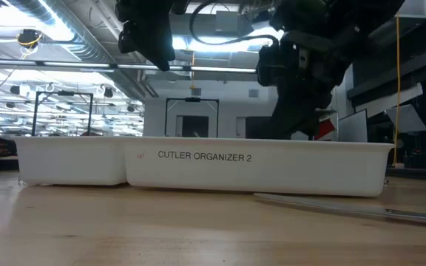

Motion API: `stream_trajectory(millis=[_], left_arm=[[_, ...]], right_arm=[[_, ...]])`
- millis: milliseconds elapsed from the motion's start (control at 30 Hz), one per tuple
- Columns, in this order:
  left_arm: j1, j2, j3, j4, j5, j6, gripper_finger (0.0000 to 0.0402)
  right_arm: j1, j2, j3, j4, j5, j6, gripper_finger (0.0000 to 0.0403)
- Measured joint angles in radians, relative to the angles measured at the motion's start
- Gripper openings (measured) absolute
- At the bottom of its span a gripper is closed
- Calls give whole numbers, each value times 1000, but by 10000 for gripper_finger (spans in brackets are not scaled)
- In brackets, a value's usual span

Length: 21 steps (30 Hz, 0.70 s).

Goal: Sort silverware
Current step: Put the fork into the organizer tray, then put the spoon into the organizer tray

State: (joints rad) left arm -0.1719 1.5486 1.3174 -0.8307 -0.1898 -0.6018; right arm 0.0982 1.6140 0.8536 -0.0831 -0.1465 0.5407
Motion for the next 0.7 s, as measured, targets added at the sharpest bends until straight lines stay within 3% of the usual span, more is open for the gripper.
stream_trajectory(millis=[167,467,700], left_arm=[[0,0,0,0,0,15,127],[1,0,1,-62,3,-40,127],[1,0,1,-133,42,-91,127]], right_arm=[[0,9,0,3,-16,3,44],[1,-14,40,-67,-340,110,45],[-38,-14,151,-345,-350,123,45]])
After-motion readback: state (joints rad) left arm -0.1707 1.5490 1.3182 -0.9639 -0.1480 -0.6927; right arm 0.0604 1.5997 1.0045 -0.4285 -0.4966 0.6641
